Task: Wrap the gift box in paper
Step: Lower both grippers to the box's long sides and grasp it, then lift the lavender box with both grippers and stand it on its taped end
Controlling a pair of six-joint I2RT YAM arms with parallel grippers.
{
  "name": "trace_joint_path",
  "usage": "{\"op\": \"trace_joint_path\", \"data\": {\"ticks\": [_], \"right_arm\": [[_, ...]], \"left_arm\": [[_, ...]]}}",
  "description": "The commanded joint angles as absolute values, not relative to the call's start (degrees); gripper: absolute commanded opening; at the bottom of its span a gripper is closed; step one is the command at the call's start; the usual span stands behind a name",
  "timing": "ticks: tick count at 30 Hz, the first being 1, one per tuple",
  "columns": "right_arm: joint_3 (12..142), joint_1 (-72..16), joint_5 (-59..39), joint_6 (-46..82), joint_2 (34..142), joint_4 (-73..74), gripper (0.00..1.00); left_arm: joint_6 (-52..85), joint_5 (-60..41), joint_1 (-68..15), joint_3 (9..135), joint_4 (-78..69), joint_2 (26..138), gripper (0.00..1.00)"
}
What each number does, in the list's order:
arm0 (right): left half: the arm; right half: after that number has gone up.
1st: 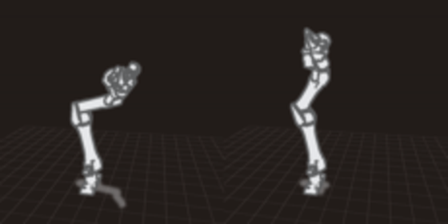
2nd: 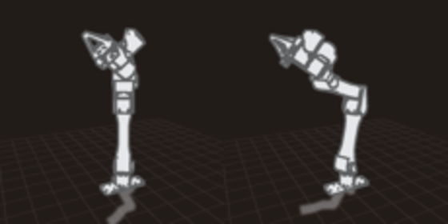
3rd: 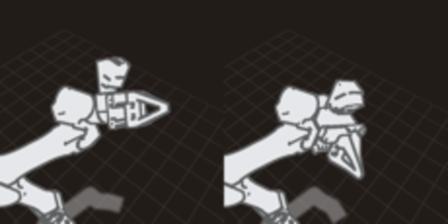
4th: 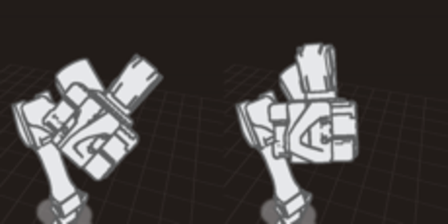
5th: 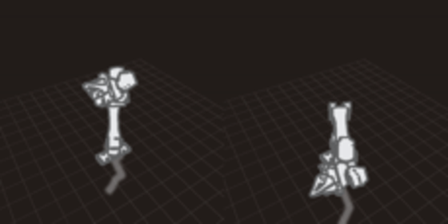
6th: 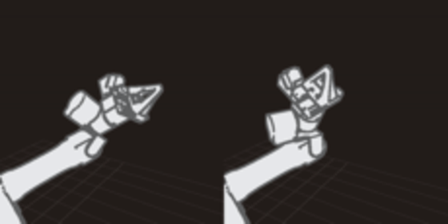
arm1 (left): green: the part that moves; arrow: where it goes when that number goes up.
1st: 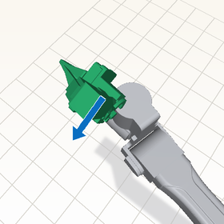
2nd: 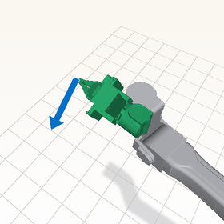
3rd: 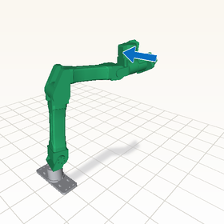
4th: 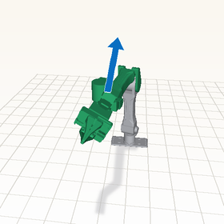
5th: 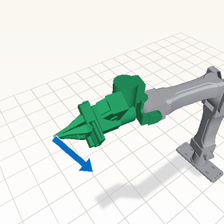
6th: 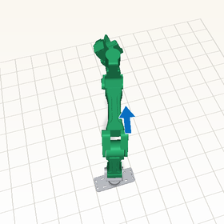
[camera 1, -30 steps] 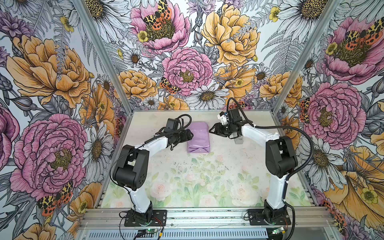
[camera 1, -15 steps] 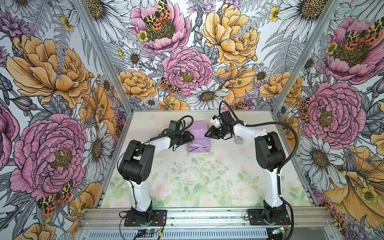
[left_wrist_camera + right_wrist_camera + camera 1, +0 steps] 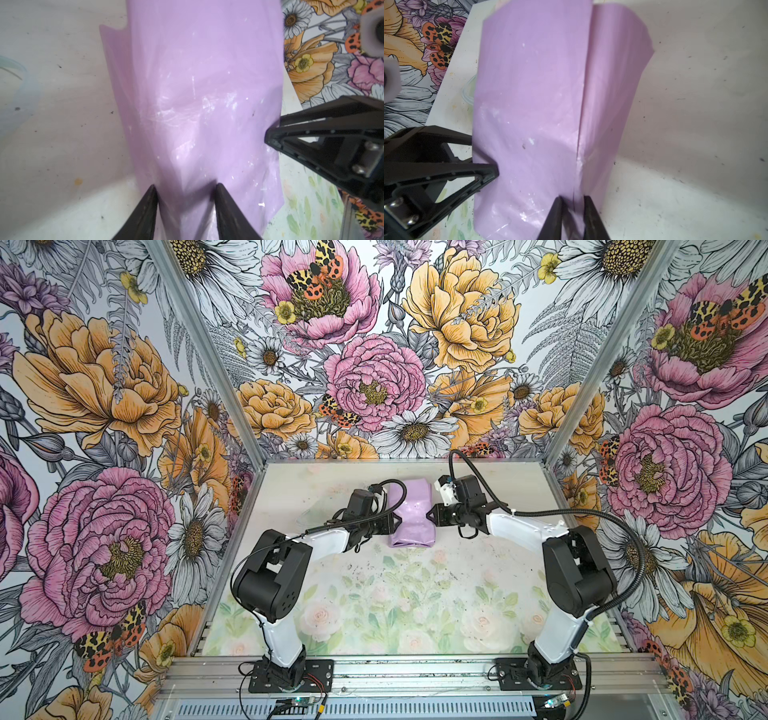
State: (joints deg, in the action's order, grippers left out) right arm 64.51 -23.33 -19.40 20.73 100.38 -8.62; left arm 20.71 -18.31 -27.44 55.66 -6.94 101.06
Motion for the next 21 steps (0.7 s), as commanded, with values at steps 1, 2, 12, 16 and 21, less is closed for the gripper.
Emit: {"op": "trace_joint_path", "data": {"ticks": [1,2,12,16,21], "right_arm": [[57.3,-26.7,-19.7,18.6,96.4,8.3,0.19],[55.1,-27.2,-18.7,18.1,95.3,10.1,0.19],[35.8,-36.8,-6.7,13.3,82.1,19.8,0.17],[29.4,-38.3,-4.3,15.7,78.6,21.8,0.23],[23.4,-38.5,-2.1,18.9,71.8,23.2,0.47]], "left_arm": [[14.4,-20.1,-31.2,52.1,-21.4,98.8,0.45],[13.4,-19.6,-31.9,50.2,-23.6,98.6,0.45],[4.7,-8.0,-40.1,31.7,-39.4,93.3,0.47],[6.9,-5.9,-40.8,27.2,-40.7,92.5,0.50],[10.2,-3.3,-40.8,22.8,-41.9,89.0,0.71]]}}
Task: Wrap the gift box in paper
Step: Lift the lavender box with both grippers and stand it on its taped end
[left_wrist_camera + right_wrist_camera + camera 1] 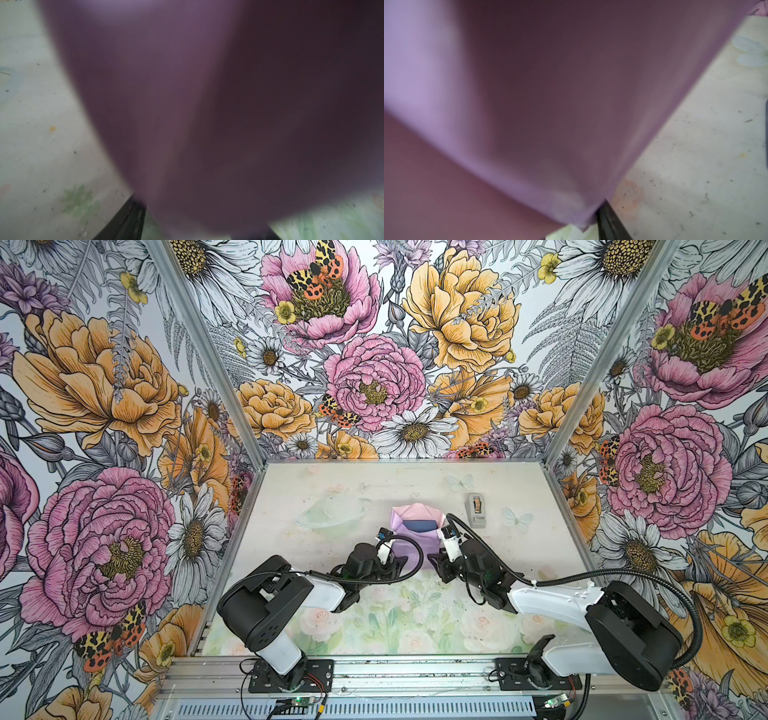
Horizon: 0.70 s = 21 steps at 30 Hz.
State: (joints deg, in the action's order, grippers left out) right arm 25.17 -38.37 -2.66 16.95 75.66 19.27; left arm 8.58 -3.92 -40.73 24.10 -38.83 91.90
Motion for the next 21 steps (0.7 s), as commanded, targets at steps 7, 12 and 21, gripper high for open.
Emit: {"op": "trace_joint_path", "data": {"ticks": [7,12,21], "right_arm": [[20.5,-37.7,-2.2,21.2,60.6,20.6,0.52],[23.5,-34.6,-6.9,23.6,58.9,17.8,0.59],[31.9,-31.9,-14.8,25.3,68.1,19.5,0.61]], "left_arm": [[14.6,-5.9,-39.4,23.3,-36.1,81.5,0.85],[16.3,-9.4,-37.9,26.7,-31.1,78.7,0.88],[21.7,-14.3,-33.8,30.8,-31.1,79.3,0.88]]}}
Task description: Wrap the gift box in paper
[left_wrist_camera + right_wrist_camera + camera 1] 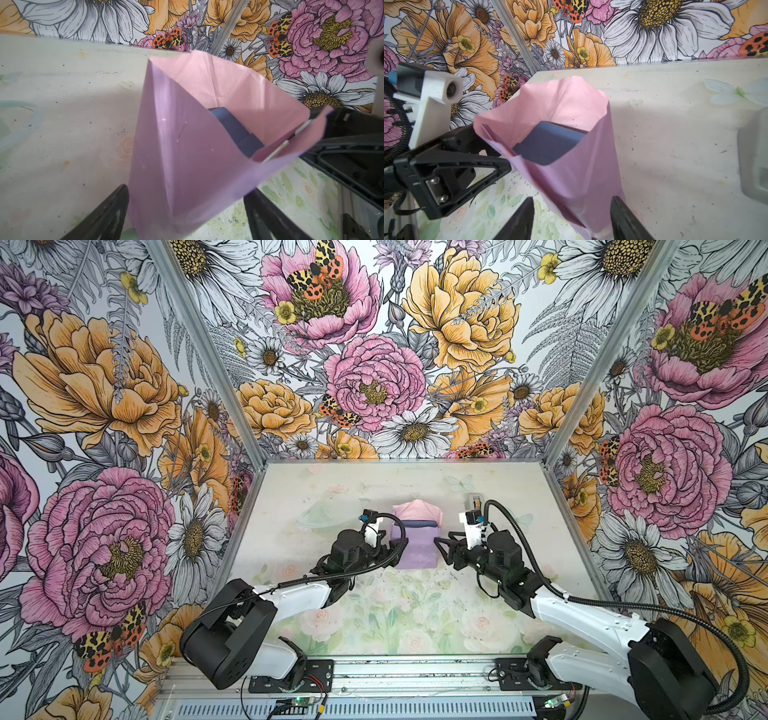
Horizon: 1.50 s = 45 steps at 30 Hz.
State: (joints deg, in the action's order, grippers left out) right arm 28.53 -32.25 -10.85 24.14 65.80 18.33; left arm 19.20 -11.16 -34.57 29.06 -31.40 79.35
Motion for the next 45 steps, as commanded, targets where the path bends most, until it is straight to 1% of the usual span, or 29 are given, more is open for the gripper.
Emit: {"op": "trace_joint_path", "data": {"ticks": [1,4,10,16,22,28,32,38,42,45], "right_arm": [[32.6,-31.9,-15.3,25.4,69.1,19.7,0.63],[34.9,-31.8,-15.7,25.2,72.0,20.0,0.64],[37.7,-30.8,-11.4,25.6,76.2,17.7,0.64],[38.9,-30.2,-7.6,25.7,80.5,13.4,0.63],[38.2,-30.2,-2.4,25.9,82.1,9.0,0.61],[37.3,-30.2,-4.4,25.5,82.3,10.0,0.61],[37.6,-30.2,-6.2,25.3,83.1,10.4,0.60],[36.6,-30.3,-5.0,25.3,82.6,9.9,0.60],[36.3,-30.6,-4.7,25.4,82.5,9.0,0.60],[36.4,-31.1,-4.2,25.5,82.2,8.7,0.60]], "left_arm": [[22.0,-14.7,-33.5,31.1,-31.1,79.7,0.88],[23.9,-15.4,-32.4,32.2,-31.2,81.0,0.87],[25.9,-15.4,-31.1,34.1,-29.9,83.7,0.86],[25.9,-13.1,-30.7,35.8,-24.6,85.0,0.86],[26.0,-8.5,-30.2,34.8,-17.9,83.3,0.86],[26.6,-6.0,-29.2,35.2,-14.7,82.9,0.85],[26.2,-3.9,-29.0,38.3,-11.9,84.7,0.86],[26.7,-1.1,-27.9,41.3,-9.9,87.6,0.87],[25.0,1.0,-27.5,43.0,-6.2,85.7,0.87],[23.3,1.8,-27.6,43.3,-4.0,81.7,0.87]]}}
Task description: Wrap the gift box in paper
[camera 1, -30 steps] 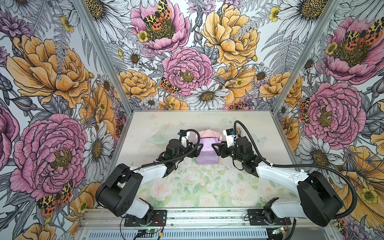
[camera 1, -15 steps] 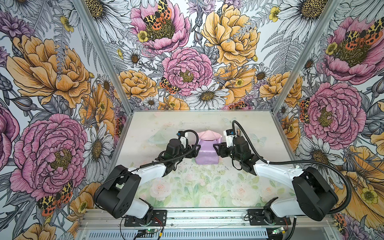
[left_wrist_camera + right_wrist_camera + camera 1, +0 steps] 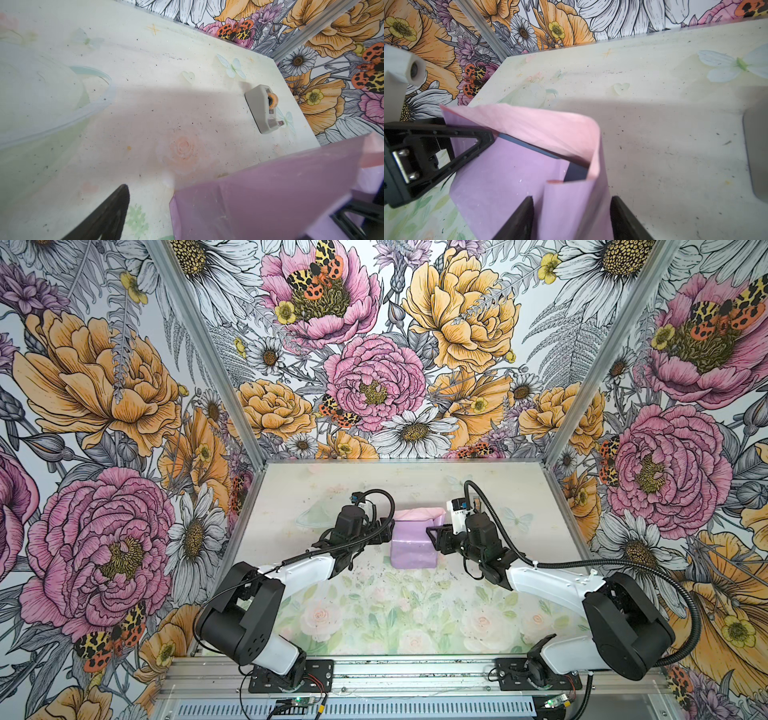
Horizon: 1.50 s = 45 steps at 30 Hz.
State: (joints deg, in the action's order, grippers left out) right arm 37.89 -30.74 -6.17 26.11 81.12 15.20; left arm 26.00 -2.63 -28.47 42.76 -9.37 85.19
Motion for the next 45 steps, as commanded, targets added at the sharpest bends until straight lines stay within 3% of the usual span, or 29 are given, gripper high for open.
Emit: {"op": "trace_joint_path", "data": {"ticks": [1,12,26,39,45], "right_arm": [[36.4,-31.2,-4.3,25.6,82.2,8.9,0.60],[38.7,-31.9,-4.7,25.2,82.9,8.7,0.59],[38.4,-31.9,-6.1,25.3,83.2,9.4,0.59],[36.9,-31.6,-5.0,25.2,81.3,7.3,0.58],[37.3,-31.8,-3.6,25.5,80.8,6.1,0.58]], "left_arm": [[22.9,1.3,-27.8,43.2,-4.0,80.1,0.88],[22.3,3.8,-33.9,41.0,1.1,66.7,0.91],[25.8,-0.6,-35.2,42.1,-6.4,81.3,0.91],[27.9,1.3,-31.9,40.9,-6.8,85.1,0.80],[28.0,3.7,-33.7,40.4,-6.2,83.5,0.67]]}}
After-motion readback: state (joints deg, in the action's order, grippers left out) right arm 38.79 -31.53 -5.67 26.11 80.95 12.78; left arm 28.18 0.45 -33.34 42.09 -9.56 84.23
